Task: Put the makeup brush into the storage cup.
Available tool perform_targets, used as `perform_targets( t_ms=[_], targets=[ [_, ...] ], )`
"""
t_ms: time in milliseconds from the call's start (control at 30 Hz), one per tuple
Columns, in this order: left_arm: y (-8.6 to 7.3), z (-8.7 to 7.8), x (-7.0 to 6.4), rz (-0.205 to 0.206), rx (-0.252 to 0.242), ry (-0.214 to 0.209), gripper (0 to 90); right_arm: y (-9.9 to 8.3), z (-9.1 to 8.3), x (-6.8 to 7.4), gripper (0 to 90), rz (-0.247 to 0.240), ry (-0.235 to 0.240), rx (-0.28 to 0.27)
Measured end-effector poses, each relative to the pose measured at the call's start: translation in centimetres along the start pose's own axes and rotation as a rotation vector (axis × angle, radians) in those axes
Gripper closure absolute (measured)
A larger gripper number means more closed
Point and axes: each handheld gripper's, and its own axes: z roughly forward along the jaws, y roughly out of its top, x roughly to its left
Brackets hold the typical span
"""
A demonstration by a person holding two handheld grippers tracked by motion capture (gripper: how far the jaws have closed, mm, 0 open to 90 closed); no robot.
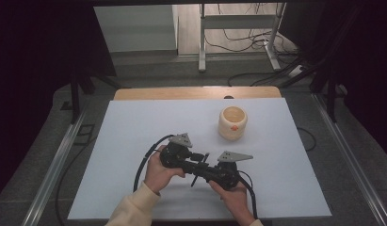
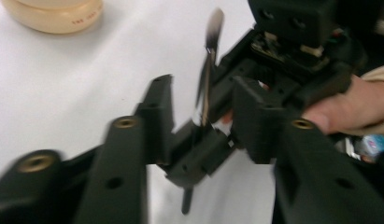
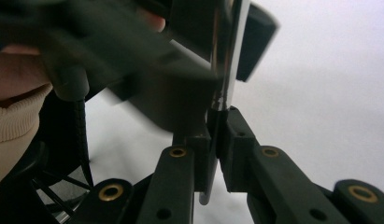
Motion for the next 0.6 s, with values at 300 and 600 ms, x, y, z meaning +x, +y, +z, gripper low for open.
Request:
perform_targets(
  t_ms=[300, 600],
  targets=[
    [-1.3, -2.1, 0.3, -0.089, -0.029, 0.132, 10.0, 0.2, -1.2, -0.4, 82.1, 0.008, 0.001, -0.037],
    [-3.4, -4.3, 0.4, -0.078, -0.062, 0.157, 0.0, 0.5, -2.8, -1.2, 82.1, 0.011, 0.015, -0.064]
  ],
)
